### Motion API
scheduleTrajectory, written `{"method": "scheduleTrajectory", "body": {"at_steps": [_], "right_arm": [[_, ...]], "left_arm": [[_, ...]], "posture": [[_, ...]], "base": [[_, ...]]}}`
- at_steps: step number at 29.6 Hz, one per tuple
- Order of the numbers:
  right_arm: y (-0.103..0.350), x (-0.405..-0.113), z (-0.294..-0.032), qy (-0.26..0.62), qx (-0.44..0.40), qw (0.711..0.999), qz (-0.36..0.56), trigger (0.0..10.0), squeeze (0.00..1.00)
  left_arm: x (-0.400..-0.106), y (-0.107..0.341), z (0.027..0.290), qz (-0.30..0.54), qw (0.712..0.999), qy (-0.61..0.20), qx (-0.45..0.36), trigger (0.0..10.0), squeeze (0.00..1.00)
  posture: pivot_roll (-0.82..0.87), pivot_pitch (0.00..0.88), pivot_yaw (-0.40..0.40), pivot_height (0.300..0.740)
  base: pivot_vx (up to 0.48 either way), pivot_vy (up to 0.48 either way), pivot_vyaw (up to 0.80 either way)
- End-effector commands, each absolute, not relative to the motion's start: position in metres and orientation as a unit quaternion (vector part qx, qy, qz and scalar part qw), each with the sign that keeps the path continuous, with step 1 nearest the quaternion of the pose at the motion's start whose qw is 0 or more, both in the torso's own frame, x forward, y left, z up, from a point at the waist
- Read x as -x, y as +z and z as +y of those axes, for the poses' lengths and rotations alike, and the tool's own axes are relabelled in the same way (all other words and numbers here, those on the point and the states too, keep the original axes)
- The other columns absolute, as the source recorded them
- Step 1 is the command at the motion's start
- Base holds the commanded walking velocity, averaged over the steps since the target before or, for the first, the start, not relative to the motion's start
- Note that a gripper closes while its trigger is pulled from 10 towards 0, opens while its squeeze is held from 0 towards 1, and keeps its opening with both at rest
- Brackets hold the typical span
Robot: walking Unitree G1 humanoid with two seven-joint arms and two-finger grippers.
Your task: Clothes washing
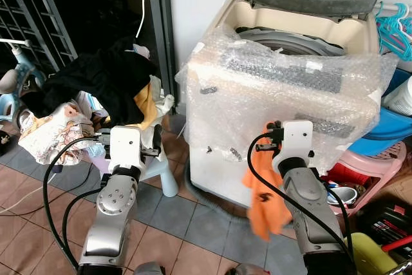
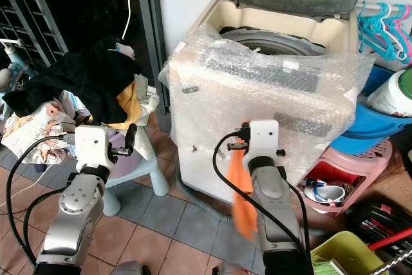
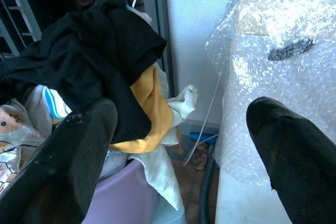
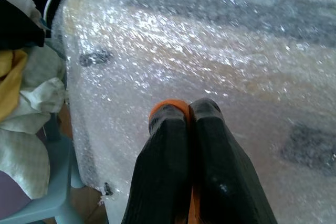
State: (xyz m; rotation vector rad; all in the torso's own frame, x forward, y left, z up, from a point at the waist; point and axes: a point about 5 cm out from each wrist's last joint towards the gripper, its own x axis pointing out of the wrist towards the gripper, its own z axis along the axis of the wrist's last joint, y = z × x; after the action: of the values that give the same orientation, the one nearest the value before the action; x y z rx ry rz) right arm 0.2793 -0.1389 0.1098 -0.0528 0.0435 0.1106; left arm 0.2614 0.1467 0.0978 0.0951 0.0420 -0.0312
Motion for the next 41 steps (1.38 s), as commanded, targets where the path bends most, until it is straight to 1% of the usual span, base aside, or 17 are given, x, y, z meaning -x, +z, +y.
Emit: {"method": "scheduleTrajectory", "body": {"at_steps": [1,8,9,12,13,14,15,19,21,25,28,29,31,34,35,38,41], "right_arm": [[0.146,-0.285,-0.131,0.080,0.041,0.994,-0.063,10.0,0.00],[0.182,-0.301,-0.127,0.106,0.053,0.986,-0.121,10.0,0.00],[0.201,-0.310,-0.126,0.127,0.075,0.977,-0.151,10.0,0.00],[0.217,-0.320,-0.128,0.139,0.088,0.971,-0.173,10.0,0.00],[0.234,-0.331,-0.132,0.144,0.087,0.968,-0.187,10.0,0.00],[0.234,-0.331,-0.132,0.144,0.087,0.968,-0.187,10.0,0.00],[0.248,-0.339,-0.133,0.153,0.092,0.963,-0.201,10.0,0.00],[0.267,-0.350,-0.134,0.167,0.106,0.955,-0.221,10.0,0.00],[0.290,-0.364,-0.130,0.196,0.122,0.942,-0.242,10.0,0.00],[0.308,-0.375,-0.118,0.238,0.141,0.927,-0.253,10.0,0.00],[0.322,-0.385,-0.113,0.250,0.129,0.927,-0.250,10.0,0.00],[0.332,-0.392,-0.114,0.242,0.120,0.931,-0.247,10.0,0.00],[0.334,-0.394,-0.115,0.238,0.118,0.932,-0.246,10.0,0.00],[0.346,-0.404,-0.129,0.179,0.101,0.951,-0.233,10.0,0.00],[0.353,-0.408,-0.140,0.142,0.104,0.957,-0.232,10.0,0.00],[0.365,-0.411,-0.159,0.075,0.122,0.961,-0.238,10.0,0.00],[0.384,-0.408,-0.194,-0.018,0.114,0.960,-0.255,10.0,0.00]], "left_arm": [[-0.261,0.106,0.147,0.003,0.999,-0.018,-0.043,10.0,0.00],[-0.261,0.109,0.145,-0.003,0.999,-0.025,-0.039,10.0,0.00],[-0.262,0.109,0.145,-0.003,0.999,-0.027,-0.040,10.0,0.00],[-0.262,0.109,0.144,-0.003,0.999,-0.030,-0.041,10.0,0.00],[-0.263,0.109,0.144,-0.003,0.999,-0.031,-0.041,10.0,0.00],[-0.263,0.109,0.144,-0.003,0.999,-0.031,-0.041,10.0,0.00],[-0.263,0.109,0.144,-0.003,0.999,-0.031,-0.040,10.0,0.00],[-0.264,0.109,0.143,-0.004,0.999,-0.031,-0.040,10.0,0.00],[-0.264,0.109,0.142,-0.004,0.999,-0.030,-0.038,10.0,0.00],[-0.265,0.110,0.141,-0.005,0.999,-0.028,-0.037,10.0,0.00],[-0.265,0.110,0.141,-0.007,0.999,-0.026,-0.036,10.0,0.00],[-0.265,0.110,0.140,-0.008,0.999,-0.025,-0.035,10.0,0.00],[-0.265,0.110,0.140,-0.008,0.999,-0.025,-0.035,10.0,0.00],[-0.265,0.110,0.140,-0.009,0.999,-0.024,-0.035,10.0,0.00],[-0.265,0.110,0.140,-0.008,0.999,-0.023,-0.035,10.0,0.00],[-0.265,0.110,0.140,-0.008,0.999,-0.022,-0.035,10.0,0.00],[-0.264,0.110,0.140,-0.007,0.999,-0.022,-0.034,10.0,0.00]], "posture": [[-0.04,0.000,-0.001,0.740],[-0.04,0.000,0.000,0.740],[-0.04,0.000,0.001,0.740],[-0.05,0.000,0.000,0.740],[-0.04,0.000,0.000,0.740],[-0.04,0.000,0.000,0.740],[-0.04,0.000,-0.002,0.740],[-0.04,0.000,-0.007,0.740],[-0.04,0.000,-0.012,0.740],[-0.03,0.000,-0.020,0.740],[-0.02,0.000,-0.026,0.740],[-0.02,0.000,-0.030,0.740],[-0.02,0.000,-0.030,0.740],[-0.02,0.000,-0.034,0.740],[-0.02,0.000,-0.035,0.740],[-0.02,0.000,-0.035,0.740],[-0.02,0.000,-0.036,0.740]], "base": [[0.000,0.000,0.00],[0.153,0.000,0.00],[0.300,0.000,0.00],[0.305,0.000,0.00],[0.307,0.000,0.00],[0.307,0.000,0.00],[0.315,0.000,0.00],[0.323,0.000,0.00],[0.328,0.000,0.00],[0.326,0.000,0.00],[0.331,0.000,0.00],[0.334,0.000,0.00],[0.334,0.000,0.00],[0.331,0.000,0.00],[0.334,0.000,0.00],[0.331,0.000,0.00],[0.328,0.000,0.00]]}}
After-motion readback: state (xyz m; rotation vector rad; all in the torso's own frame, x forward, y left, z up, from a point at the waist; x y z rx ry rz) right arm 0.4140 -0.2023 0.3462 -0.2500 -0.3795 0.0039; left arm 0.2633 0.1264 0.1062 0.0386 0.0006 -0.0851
